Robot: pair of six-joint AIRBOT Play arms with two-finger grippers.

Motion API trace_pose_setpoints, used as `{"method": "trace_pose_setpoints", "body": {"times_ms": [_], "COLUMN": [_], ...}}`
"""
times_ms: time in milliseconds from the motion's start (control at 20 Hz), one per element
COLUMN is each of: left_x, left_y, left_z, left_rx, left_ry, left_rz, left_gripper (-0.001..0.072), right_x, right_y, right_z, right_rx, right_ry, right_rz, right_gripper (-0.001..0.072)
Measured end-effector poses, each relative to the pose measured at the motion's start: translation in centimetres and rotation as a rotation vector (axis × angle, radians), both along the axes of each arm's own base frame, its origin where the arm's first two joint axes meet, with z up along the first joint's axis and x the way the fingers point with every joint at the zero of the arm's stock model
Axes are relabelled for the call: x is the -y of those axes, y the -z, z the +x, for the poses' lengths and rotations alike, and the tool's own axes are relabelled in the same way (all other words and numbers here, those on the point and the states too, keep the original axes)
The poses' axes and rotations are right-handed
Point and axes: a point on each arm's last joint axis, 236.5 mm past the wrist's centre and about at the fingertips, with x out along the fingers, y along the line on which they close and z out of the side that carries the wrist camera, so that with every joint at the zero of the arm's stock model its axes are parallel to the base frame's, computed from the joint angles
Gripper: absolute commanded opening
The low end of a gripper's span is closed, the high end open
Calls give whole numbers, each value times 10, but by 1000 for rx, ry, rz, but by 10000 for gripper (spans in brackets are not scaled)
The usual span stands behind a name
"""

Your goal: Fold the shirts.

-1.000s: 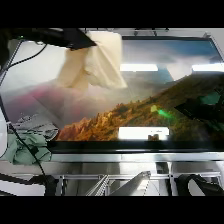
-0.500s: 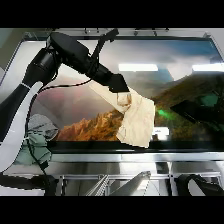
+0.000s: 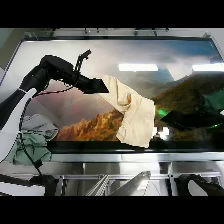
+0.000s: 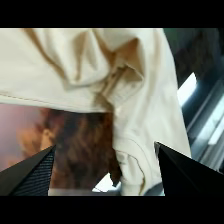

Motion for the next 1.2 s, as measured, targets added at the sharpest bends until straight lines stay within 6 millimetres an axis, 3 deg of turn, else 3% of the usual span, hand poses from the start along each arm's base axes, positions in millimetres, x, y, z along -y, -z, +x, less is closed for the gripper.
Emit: {"method": "trace_pose_setpoints", "body": {"times_ms": [150, 400, 700, 1100, 1150, 1200], "left_x": [-19, -25, -16, -19, -18, -16], "left_y": [21, 53, 92, 127, 128, 130], "left_z": [18, 43, 64, 50, 50, 51], "left_rx": [-32, -80, -185, -269, -267, -259], "left_ry": [-61, -76, -77, -4, -3, -3], "left_rz": [9, 16, 14, 226, 238, 253], "left_gripper": [700, 692, 692, 692, 682, 477], "right_x": [-21, -45, -50, -50, -50, -50], "right_y": [29, 61, 70, 70, 70, 70], "right_z": [-10, -9, -1, 2, 2, 2], "right_rx": [-44, -44, -24, -15, -15, -15], "right_ry": [-48, -92, -67, -58, -58, -58], "right_rz": [-14, -65, -75, -78, -78, -78], "right_gripper": [507, 506, 506, 504, 424, 125]}}
